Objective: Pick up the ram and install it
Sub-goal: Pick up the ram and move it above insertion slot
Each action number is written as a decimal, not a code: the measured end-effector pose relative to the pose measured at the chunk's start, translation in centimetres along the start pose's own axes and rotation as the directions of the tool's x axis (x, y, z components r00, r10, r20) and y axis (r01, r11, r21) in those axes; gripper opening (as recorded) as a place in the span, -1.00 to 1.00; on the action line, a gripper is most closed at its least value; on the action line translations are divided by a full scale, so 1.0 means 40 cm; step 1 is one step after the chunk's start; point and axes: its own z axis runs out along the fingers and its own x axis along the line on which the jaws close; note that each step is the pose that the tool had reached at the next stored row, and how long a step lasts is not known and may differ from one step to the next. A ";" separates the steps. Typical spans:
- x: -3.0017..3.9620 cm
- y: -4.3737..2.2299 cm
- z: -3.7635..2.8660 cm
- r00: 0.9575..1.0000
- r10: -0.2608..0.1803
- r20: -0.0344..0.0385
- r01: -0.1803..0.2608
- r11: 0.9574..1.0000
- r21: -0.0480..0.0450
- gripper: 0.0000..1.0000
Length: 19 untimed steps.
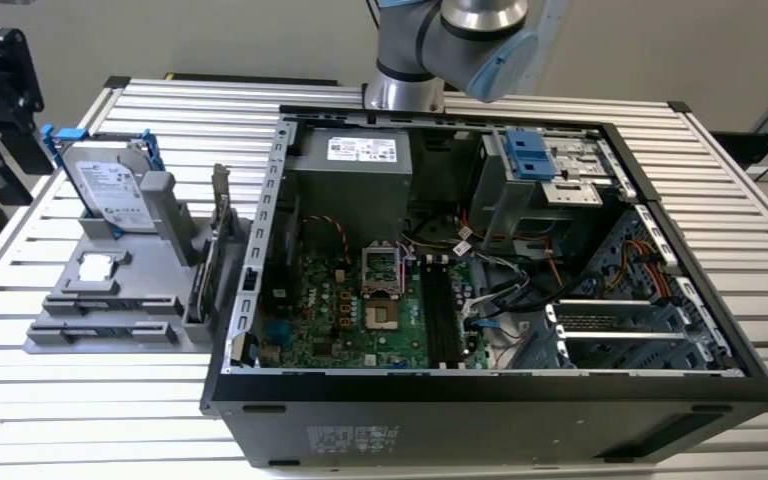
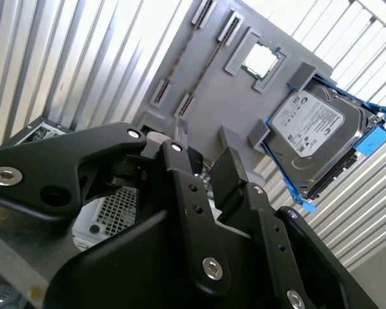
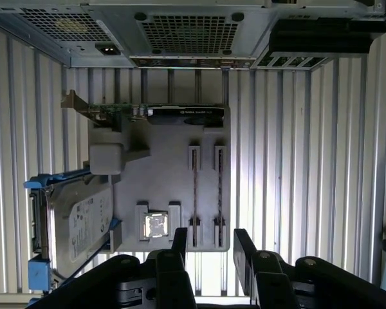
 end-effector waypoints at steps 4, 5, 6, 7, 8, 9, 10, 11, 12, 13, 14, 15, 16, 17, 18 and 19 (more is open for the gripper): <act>0.000 0.000 0.004 1.000 0.000 0.000 0.000 1.000 0.000 1.00; 0.000 0.000 0.005 1.000 0.000 0.000 0.000 1.000 0.000 1.00; 0.000 0.000 0.006 1.000 0.000 0.000 0.000 1.000 0.000 1.00; 0.000 0.000 0.008 1.000 0.000 0.000 0.000 1.000 0.000 1.00; 0.000 0.000 0.010 1.000 0.000 0.000 0.000 1.000 0.000 1.00; 0.000 0.000 0.012 1.000 0.000 0.000 0.000 1.000 0.000 1.00; 0.000 0.000 0.014 1.000 0.000 0.000 0.000 1.000 0.000 1.00; 0.000 0.000 0.016 1.000 0.000 0.000 0.000 1.000 0.000 1.00; 0.000 0.000 0.017 1.000 0.000 0.000 0.000 1.000 0.000 1.00; 0.000 0.000 0.019 1.000 0.000 0.000 0.000 1.000 0.000 1.00; 0.000 0.000 0.020 1.000 0.000 0.000 0.000 1.000 0.000 1.00; 0.000 0.000 0.022 1.000 0.000 0.000 0.000 1.000 0.000 1.00; 0.000 0.000 0.023 1.000 0.000 0.000 0.000 1.000 0.000 1.00; 0.000 0.000 0.025 1.000 0.000 0.000 0.000 1.000 0.000 1.00; 0.000 0.000 0.026 1.000 0.000 0.000 0.000 1.000 0.000 1.00; 0.000 0.000 0.028 1.000 0.000 0.000 0.000 1.000 0.000 1.00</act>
